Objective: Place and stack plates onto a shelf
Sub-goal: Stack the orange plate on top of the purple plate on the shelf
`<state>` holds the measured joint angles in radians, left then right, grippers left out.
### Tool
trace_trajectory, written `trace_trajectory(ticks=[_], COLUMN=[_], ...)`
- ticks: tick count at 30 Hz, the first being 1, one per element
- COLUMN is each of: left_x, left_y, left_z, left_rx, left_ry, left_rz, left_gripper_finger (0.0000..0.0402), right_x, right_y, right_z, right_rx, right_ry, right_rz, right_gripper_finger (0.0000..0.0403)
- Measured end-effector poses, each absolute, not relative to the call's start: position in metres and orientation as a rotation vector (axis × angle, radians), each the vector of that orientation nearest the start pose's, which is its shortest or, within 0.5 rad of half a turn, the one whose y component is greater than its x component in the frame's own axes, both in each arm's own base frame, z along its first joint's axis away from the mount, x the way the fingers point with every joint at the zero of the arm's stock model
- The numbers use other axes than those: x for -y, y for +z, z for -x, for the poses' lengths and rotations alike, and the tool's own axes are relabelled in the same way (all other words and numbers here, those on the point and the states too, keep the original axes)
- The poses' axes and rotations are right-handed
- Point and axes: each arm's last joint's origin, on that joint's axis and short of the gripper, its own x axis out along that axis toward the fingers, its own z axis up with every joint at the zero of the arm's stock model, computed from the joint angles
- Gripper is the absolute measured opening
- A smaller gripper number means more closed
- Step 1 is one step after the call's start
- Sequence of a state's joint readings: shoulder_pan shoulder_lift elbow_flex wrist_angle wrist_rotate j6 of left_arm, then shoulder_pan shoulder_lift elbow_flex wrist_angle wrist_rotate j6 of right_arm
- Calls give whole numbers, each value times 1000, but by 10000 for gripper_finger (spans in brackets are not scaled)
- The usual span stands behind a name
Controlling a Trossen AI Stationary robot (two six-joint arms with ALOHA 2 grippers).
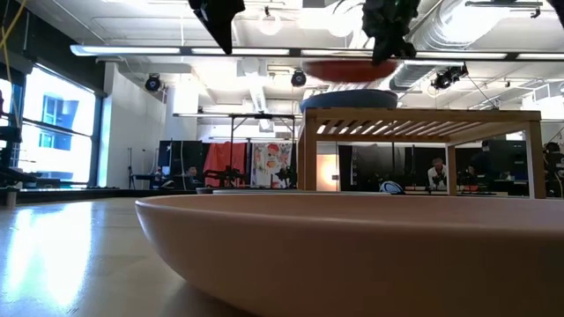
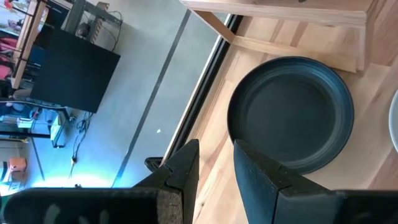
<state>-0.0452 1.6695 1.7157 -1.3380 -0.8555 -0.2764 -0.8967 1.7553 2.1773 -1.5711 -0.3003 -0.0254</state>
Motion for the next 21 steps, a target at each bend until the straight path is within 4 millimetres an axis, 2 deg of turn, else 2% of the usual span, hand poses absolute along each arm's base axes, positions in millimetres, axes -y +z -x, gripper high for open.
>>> trace_trajectory(ticks=[11,21], left_x=[-8,-8], left_y=[354,354], left_z=[-313,-313], left_rx=[-1073,-1074], left_ry=[840,840], left_rz=[-344,-345], left_gripper_finger=[90,90], right_x=[255,261], right_y=[406,398], right_z=[-214,-218], right_rx=[-1036,-1073], right_ry=[-526,-567], right_rz=[-695,-691], right_gripper_finger=[0,0])
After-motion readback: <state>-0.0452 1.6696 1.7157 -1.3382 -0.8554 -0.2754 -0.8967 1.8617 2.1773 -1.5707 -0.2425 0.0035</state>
